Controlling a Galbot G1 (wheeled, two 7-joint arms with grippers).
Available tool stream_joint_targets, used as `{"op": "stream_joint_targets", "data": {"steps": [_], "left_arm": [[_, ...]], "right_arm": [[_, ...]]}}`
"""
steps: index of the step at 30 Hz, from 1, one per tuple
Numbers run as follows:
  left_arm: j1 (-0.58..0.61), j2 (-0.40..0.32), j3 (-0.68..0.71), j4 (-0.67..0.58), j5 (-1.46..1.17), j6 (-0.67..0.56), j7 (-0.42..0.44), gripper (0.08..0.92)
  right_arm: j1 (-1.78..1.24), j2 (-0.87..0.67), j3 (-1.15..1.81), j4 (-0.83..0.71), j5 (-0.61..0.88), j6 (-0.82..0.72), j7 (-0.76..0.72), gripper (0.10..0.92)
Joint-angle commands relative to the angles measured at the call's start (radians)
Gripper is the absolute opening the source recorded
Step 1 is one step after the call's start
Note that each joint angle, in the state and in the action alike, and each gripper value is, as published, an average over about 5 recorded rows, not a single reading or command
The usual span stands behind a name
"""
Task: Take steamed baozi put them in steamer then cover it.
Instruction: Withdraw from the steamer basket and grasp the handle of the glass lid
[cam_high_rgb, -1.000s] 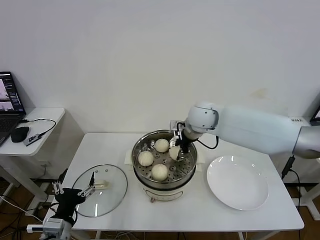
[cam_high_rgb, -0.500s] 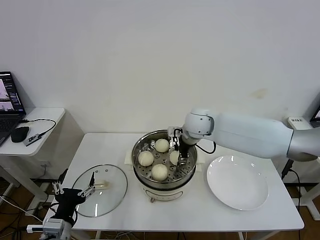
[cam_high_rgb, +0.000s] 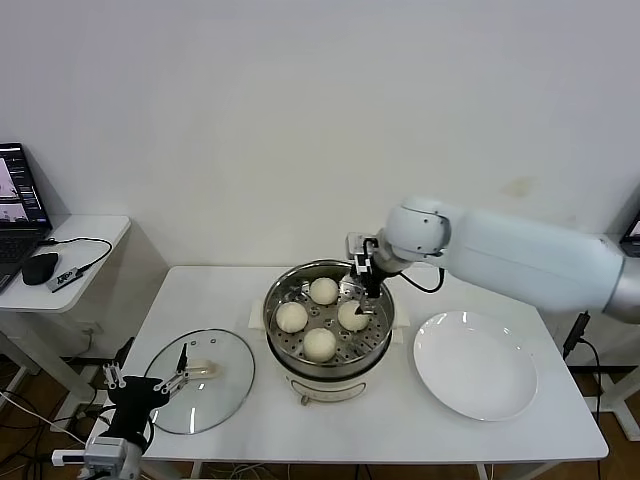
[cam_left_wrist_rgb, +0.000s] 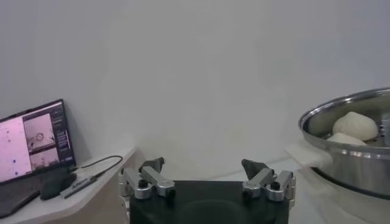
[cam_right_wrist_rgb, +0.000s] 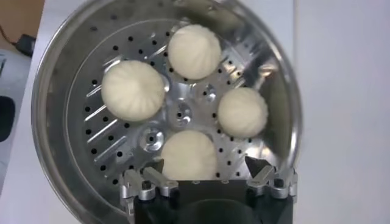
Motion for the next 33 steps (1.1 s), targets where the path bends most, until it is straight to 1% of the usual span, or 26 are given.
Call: {"op": "stream_joint_targets", "data": {"steps": [1,4,7,10,13,17,19,22,25,29,33], "left_arm": [[-0.004,-0.005,0.004,0.007,0.002,-0.007,-0.002,0.823],[-0.005,-0.010,0.006,0.009,0.004,-0.013,-0.003,0.823],[-0.006,-0.015,0.009,0.014,0.006,-0.020,-0.005,0.823],[-0.008,-0.020,0.011,0.021,0.010,-0.028,-0.009,0.823],[-0.008,-0.025,0.017,0.028,0.017,-0.035,-0.013,0.823],[-0.005,-0.032,0.029,0.037,0.030,-0.043,-0.017,0.823],[-0.004,-0.036,0.035,0.046,0.039,-0.048,-0.019,0.823],[-0.005,-0.042,0.043,0.067,0.064,-0.062,-0.023,0.823],[-0.008,-0.048,0.054,0.099,0.134,-0.091,-0.033,0.823],[-0.024,-0.039,0.054,0.157,0.354,-0.145,-0.056,0.823],[-0.034,-0.015,0.015,0.220,0.664,-0.204,-0.082,0.823]], "right_arm": [[-0.171,-0.212,0.197,0.207,0.144,0.064,0.469,0.823],[-0.314,-0.296,0.300,0.269,0.159,0.141,0.658,0.823],[-0.531,-0.361,0.479,0.311,0.149,0.244,0.798,0.823],[-0.802,-0.387,0.737,0.337,0.118,0.341,0.879,0.823],[-1.063,-0.359,1.003,0.337,0.046,0.444,0.913,0.823],[-1.386,-0.259,1.324,0.324,-0.069,0.625,0.902,0.823],[-1.516,-0.195,1.455,0.329,-0.104,0.688,0.875,0.823],[-1.674,-0.070,1.640,0.337,-0.148,0.738,0.808,0.823],[-1.790,0.078,1.798,0.323,-0.226,0.772,0.710,0.823],[-1.890,0.245,1.927,0.285,-0.306,0.791,0.621,0.823],[-1.989,0.365,1.998,0.327,-0.318,0.771,0.587,0.823]]}}
